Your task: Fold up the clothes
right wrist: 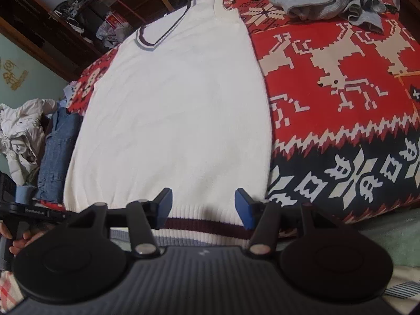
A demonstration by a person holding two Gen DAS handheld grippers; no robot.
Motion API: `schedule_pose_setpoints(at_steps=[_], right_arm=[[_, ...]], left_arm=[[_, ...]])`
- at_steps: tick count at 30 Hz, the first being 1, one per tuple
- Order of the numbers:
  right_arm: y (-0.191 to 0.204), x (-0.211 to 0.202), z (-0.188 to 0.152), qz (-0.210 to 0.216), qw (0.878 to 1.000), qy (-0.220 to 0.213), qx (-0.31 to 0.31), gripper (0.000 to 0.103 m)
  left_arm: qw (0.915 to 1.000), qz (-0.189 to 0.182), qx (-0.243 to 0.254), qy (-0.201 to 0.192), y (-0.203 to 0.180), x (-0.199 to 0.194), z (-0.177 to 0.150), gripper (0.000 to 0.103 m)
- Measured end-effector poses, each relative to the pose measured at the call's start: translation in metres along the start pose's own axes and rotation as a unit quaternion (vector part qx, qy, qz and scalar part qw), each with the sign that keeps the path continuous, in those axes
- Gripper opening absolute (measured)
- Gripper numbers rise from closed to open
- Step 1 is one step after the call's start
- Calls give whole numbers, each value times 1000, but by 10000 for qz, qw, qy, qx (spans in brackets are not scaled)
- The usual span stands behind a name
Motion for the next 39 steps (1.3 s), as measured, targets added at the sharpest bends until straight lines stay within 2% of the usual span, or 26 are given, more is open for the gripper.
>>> schedule_pose_setpoints(at_steps=[4,7,12,16,20,24,28,29,32,36,37,39], right_arm=[[-4,4,-4,-412,9986,281,-152,57],[-11,9,-13,-690,9952,674,-192,57],[-21,38,-34,-436,9829,1774,245,57],[-27,59,-36,-333,9772,2046,465,57],[-34,63,-33,-29,9759,1982,907,56],[-33,45,-22,447,9826,1358,1184,55],[-26,33,-18,942,9831,1004,1206,39],[-26,33,-19,927,9834,991,1204,28],[-27,37,-19,826,9845,1014,1165,16],[-21,50,-27,437,9886,1204,788,13],[-17,51,-29,329,9903,1201,613,7],[-5,50,-30,117,9944,1025,240,6]], left_arm=[[9994,-159,-182,-252,8,-13,5,9],[9995,-101,-231,-212,6,-8,8,9],[9997,-60,-202,-155,0,-1,6,9],[9994,-109,-294,-156,1,-2,6,9],[9992,-142,-347,-165,4,-5,7,9],[9988,-167,-410,-226,7,-9,8,10],[9980,-254,-472,-322,7,-14,10,10],[9979,-265,-488,-326,7,-15,10,10],[9983,-218,-454,-282,7,-11,9,10],[9991,-82,-327,-268,4,-6,8,7],[9990,-50,-300,-319,4,-8,8,6],[9982,-141,-265,-519,1,-21,10,6]])
Point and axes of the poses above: each gripper's, at about its wrist camera, not at the fingertips, and x roughly the way its jaws point, y to its left, z to its top, the point moved 9 cm from there along x, roughly the way its jaws point, and after that the axes turned 2 degrees about -y, right-handed, at the moved point
